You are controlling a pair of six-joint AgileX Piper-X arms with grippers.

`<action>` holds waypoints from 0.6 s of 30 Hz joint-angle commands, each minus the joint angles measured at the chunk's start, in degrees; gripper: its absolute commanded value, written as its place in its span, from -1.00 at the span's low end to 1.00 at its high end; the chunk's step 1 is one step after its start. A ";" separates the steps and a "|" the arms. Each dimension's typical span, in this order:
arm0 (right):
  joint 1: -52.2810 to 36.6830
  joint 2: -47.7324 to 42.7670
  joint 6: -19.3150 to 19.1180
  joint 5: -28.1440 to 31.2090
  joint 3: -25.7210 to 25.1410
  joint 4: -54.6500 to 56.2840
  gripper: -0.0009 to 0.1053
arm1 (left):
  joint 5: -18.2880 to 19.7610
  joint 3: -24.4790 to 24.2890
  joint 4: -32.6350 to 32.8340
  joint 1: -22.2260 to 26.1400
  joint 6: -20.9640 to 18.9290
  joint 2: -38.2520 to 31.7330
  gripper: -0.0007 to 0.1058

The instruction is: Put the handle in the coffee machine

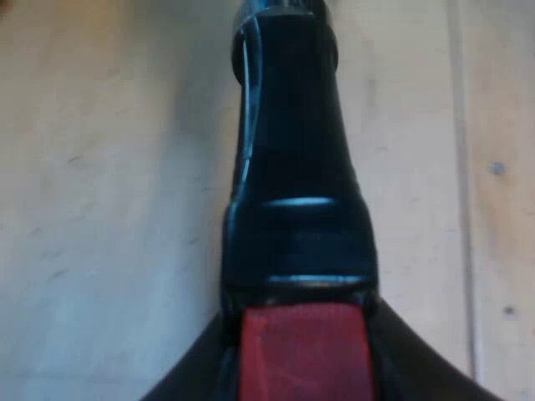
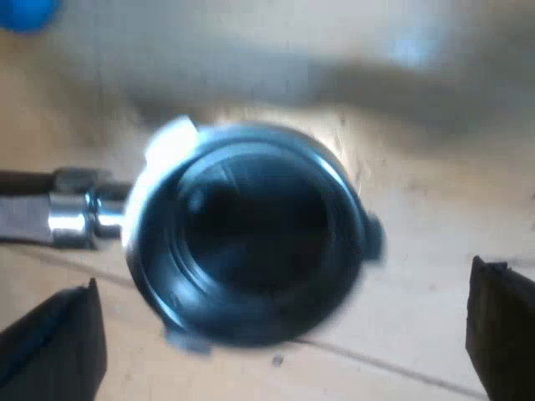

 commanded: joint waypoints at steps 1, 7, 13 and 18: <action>1.50 -2.27 -1.17 5.46 -0.99 -0.72 0.66 | 2.55 -0.48 -1.27 1.87 -0.26 -0.21 -0.98; 8.99 -3.88 2.20 17.95 -0.96 -0.69 0.66 | 3.76 -0.60 -0.15 7.01 -0.29 -1.41 -0.98; 16.79 -3.76 2.54 30.28 -0.96 -2.21 0.27 | 4.65 -0.71 1.66 10.50 -0.29 -1.45 -0.98; 22.75 -3.76 2.28 46.59 -0.96 -7.45 0.10 | 9.92 -0.71 2.09 15.80 -0.29 -1.45 -0.98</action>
